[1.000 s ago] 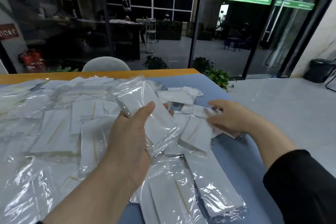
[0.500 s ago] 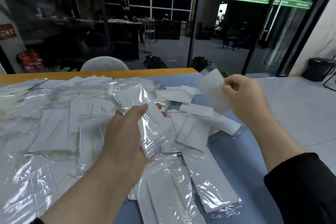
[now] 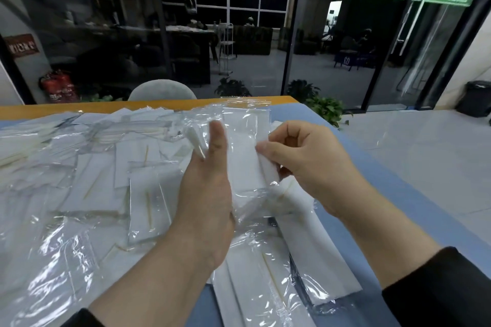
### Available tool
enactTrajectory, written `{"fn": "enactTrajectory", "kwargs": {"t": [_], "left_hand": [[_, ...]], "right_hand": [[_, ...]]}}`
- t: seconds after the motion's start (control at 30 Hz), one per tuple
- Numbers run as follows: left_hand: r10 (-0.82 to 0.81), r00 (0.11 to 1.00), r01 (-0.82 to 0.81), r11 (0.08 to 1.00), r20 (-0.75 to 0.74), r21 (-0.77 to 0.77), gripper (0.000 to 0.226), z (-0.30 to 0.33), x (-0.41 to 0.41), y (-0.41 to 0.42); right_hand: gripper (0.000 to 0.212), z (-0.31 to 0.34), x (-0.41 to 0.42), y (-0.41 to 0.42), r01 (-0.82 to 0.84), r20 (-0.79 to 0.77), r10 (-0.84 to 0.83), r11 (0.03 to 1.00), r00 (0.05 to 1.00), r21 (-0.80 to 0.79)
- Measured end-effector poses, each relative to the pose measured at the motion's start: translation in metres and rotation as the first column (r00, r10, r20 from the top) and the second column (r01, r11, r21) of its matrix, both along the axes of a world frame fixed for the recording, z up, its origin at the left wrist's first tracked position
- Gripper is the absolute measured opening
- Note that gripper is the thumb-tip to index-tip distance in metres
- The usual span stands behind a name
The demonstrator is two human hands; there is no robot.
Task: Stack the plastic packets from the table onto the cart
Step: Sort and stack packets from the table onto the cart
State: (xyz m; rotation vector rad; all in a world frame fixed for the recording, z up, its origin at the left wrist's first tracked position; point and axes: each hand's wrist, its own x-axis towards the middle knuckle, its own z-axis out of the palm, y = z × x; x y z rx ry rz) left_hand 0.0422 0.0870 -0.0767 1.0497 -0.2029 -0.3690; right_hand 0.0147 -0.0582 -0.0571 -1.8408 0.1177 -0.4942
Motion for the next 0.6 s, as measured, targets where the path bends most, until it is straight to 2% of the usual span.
{"fn": "enactTrajectory", "kwargs": {"t": [0.13, 0.2, 0.27, 0.33, 0.37, 0.43, 0.53, 0.6], "left_hand": [[0.074, 0.994, -0.081, 0.992, 0.079, 0.093, 0.046, -0.007, 0.002, -0.005], [0.188, 0.979, -0.195, 0.977, 0.081, 0.09, 0.034, -0.01, 0.008, -0.003], [0.326, 0.942, -0.33, 0.942, 0.077, 0.055, 0.022, -0.01, 0.014, 0.001], [0.445, 0.89, -0.452, 0.89, 0.105, 0.058, 0.014, -0.009, 0.019, 0.005], [0.475, 0.872, -0.483, 0.874, 0.116, 0.056, 0.011, -0.009, 0.019, 0.006], [0.493, 0.862, -0.501, 0.864, 0.114, 0.051, 0.011, -0.009, 0.019, 0.006], [0.476, 0.874, -0.482, 0.875, 0.098, 0.045, 0.01, -0.009, 0.019, 0.004], [0.472, 0.875, -0.478, 0.877, 0.106, 0.05, 0.009, -0.01, 0.019, 0.005]], "right_hand": [[0.016, 0.0, -0.002, 0.0, -0.025, -0.02, 0.023, 0.991, 1.0, -0.134], [0.019, 0.001, -0.003, -0.009, 0.086, -0.069, -0.111, 0.953, 0.991, -0.291], [0.041, 0.003, -0.006, -0.021, 0.107, -0.247, -0.289, 0.822, 0.925, -0.559], [0.07, 0.001, -0.011, -0.025, -0.073, -0.445, -0.395, 0.677, 0.803, -0.732], [0.08, 0.0, -0.012, -0.022, -0.152, -0.496, -0.415, 0.631, 0.763, -0.761], [0.083, -0.005, -0.012, -0.012, -0.227, -0.52, -0.417, 0.575, 0.745, -0.786], [0.062, -0.013, -0.009, 0.0, -0.208, -0.488, -0.389, 0.574, 0.782, -0.792], [0.059, -0.019, -0.006, 0.003, -0.236, -0.509, -0.364, 0.582, 0.78, -0.778]]}}
